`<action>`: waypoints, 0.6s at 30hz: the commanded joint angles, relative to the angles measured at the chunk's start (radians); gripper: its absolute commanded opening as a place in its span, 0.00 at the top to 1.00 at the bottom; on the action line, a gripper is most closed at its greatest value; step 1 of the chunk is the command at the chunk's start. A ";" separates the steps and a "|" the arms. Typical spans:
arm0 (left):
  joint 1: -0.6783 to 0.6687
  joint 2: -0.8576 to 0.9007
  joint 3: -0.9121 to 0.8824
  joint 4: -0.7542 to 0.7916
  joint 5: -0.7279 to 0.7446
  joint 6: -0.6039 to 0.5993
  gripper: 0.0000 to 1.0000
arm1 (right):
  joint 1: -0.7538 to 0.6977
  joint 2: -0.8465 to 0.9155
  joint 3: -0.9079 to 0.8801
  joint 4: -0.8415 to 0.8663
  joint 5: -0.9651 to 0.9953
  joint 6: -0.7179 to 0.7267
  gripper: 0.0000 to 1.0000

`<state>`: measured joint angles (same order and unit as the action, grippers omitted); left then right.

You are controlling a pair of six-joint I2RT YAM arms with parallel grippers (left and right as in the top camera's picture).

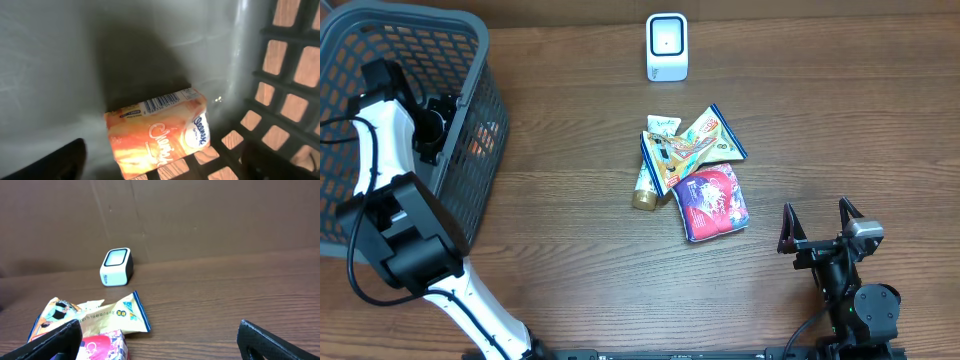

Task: Scan the item barcode
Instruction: 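Lower the left gripper into the basket and grasp the small orange box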

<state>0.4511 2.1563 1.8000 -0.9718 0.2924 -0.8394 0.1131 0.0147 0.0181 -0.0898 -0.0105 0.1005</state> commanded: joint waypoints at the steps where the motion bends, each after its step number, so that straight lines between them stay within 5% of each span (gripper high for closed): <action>1: -0.014 0.028 -0.003 -0.003 -0.021 -0.007 0.16 | 0.005 -0.009 -0.010 0.006 0.010 0.001 0.00; 5: -0.015 0.028 -0.003 -0.038 -0.070 -0.006 0.27 | 0.005 -0.009 -0.010 0.006 0.010 0.001 0.00; 11: -0.015 0.028 -0.003 -0.079 -0.158 -0.006 0.19 | 0.005 -0.009 -0.010 0.006 0.010 0.001 0.00; 18: -0.015 0.032 -0.004 -0.082 -0.179 -0.006 0.27 | 0.005 -0.009 -0.010 0.006 0.010 0.001 0.00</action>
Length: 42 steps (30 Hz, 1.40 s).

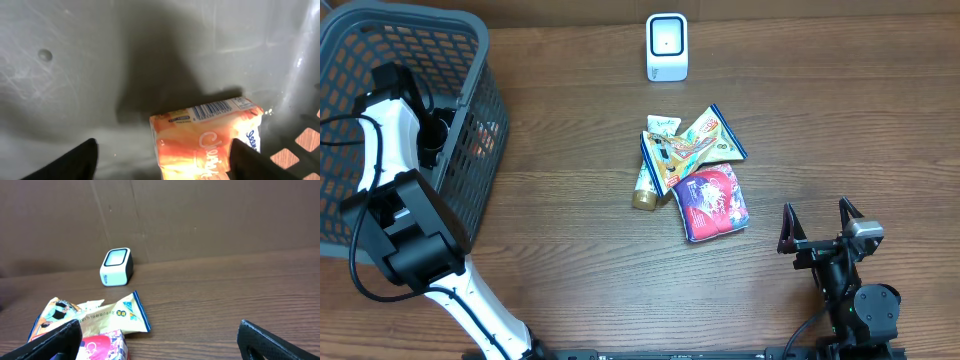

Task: Scan the item barcode
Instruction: 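Lower the left gripper into the basket and grasp the small orange box, then lift the orange box out and drop it on the table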

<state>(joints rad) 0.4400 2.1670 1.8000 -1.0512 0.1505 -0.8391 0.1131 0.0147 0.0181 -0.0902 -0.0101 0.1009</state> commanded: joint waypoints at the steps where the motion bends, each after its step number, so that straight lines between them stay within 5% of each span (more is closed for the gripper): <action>1: -0.005 0.022 -0.005 -0.002 -0.043 -0.006 0.25 | 0.005 -0.009 -0.010 0.006 0.009 0.001 0.00; 3: -0.008 0.026 -0.006 -0.002 -0.050 -0.006 0.15 | 0.005 -0.009 -0.010 0.006 0.009 0.001 0.00; 14: -0.028 0.119 -0.006 0.009 0.011 -0.006 0.12 | 0.005 -0.009 -0.010 0.006 0.009 0.001 0.00; 16: -0.029 0.128 -0.006 0.010 0.026 -0.006 0.21 | 0.005 -0.009 -0.010 0.006 0.009 0.001 0.00; 23: -0.018 0.128 -0.002 0.007 0.050 -0.006 0.96 | 0.005 -0.009 -0.010 0.006 0.009 0.001 0.00; 28: 0.007 0.127 0.047 -0.032 0.143 0.002 0.96 | 0.005 -0.009 -0.010 0.006 0.009 0.001 0.00; 42: 0.100 0.104 1.052 -0.632 0.067 0.175 0.96 | 0.005 -0.009 -0.010 0.006 0.009 0.001 0.00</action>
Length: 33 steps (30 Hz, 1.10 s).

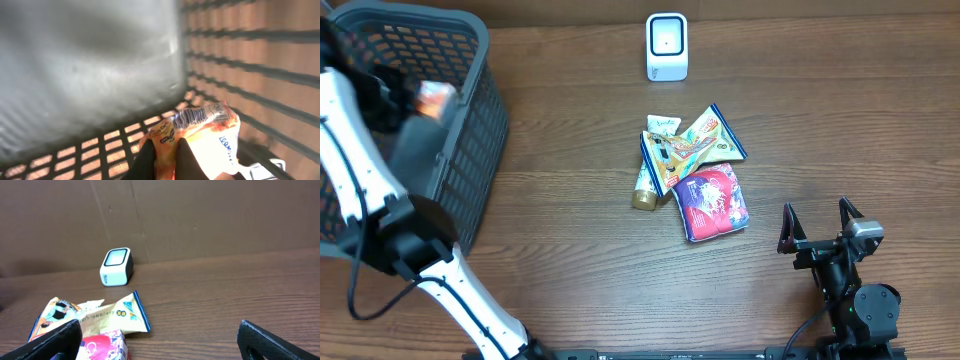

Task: Scan the item barcode
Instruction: 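Lift the orange box out and drop it on the table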

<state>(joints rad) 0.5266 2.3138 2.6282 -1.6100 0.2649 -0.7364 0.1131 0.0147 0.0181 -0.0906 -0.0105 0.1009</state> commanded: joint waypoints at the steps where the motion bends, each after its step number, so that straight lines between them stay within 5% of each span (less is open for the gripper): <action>1: 0.014 -0.062 0.307 -0.080 -0.013 0.160 0.96 | 0.005 -0.009 -0.010 0.006 0.010 0.001 0.00; 14: -0.116 -0.454 0.222 -0.080 0.099 0.340 0.97 | 0.005 -0.009 -0.010 0.006 0.010 0.001 0.00; 20: -0.297 -0.640 -0.085 -0.080 0.082 0.352 0.96 | 0.005 -0.009 -0.010 0.006 0.010 0.001 0.00; 26: -0.573 -0.721 -0.478 -0.079 -0.165 0.266 0.96 | 0.005 -0.009 -0.010 0.006 0.010 0.001 0.00; 33: -0.808 -0.717 -0.964 0.220 -0.119 0.238 0.96 | 0.005 -0.009 -0.010 0.006 0.010 0.001 0.00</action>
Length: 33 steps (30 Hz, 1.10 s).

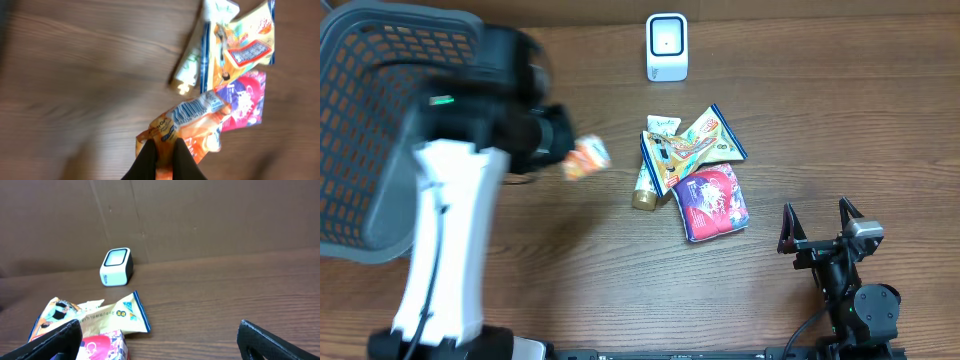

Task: Scan the item barcode
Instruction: 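Lift the orange box out and drop it on the table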

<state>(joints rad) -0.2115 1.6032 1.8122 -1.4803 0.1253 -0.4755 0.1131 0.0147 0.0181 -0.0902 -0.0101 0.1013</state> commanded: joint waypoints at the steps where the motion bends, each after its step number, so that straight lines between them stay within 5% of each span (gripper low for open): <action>1: -0.091 -0.006 -0.211 0.150 0.060 -0.023 0.96 | 0.005 -0.009 -0.010 0.006 0.009 0.000 0.00; 9: -0.129 -0.006 -0.523 0.356 0.244 -0.105 0.96 | 0.005 -0.009 -0.010 0.006 0.009 0.000 0.00; 17: -0.129 -0.006 -0.558 0.377 0.229 -0.123 0.96 | 0.005 -0.009 -0.010 0.006 0.009 0.000 0.00; 19: -0.129 -0.007 -0.545 0.386 0.214 -0.122 0.83 | 0.005 -0.009 -0.010 0.006 0.009 0.000 0.00; 25: -0.129 -0.008 -0.355 0.360 0.044 -0.062 0.15 | 0.005 -0.009 -0.010 0.006 0.009 0.000 0.00; 28: -0.129 -0.008 -0.167 0.352 -0.075 0.010 0.00 | 0.005 -0.009 -0.010 0.006 0.009 0.000 0.00; 33: -0.129 -0.008 0.177 0.477 -0.274 0.122 0.00 | 0.005 -0.009 -0.010 0.006 0.009 0.000 0.00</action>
<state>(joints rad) -0.3428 1.6089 1.8111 -1.0668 0.0315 -0.4683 0.1131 0.0147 0.0181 -0.0902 -0.0109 0.1005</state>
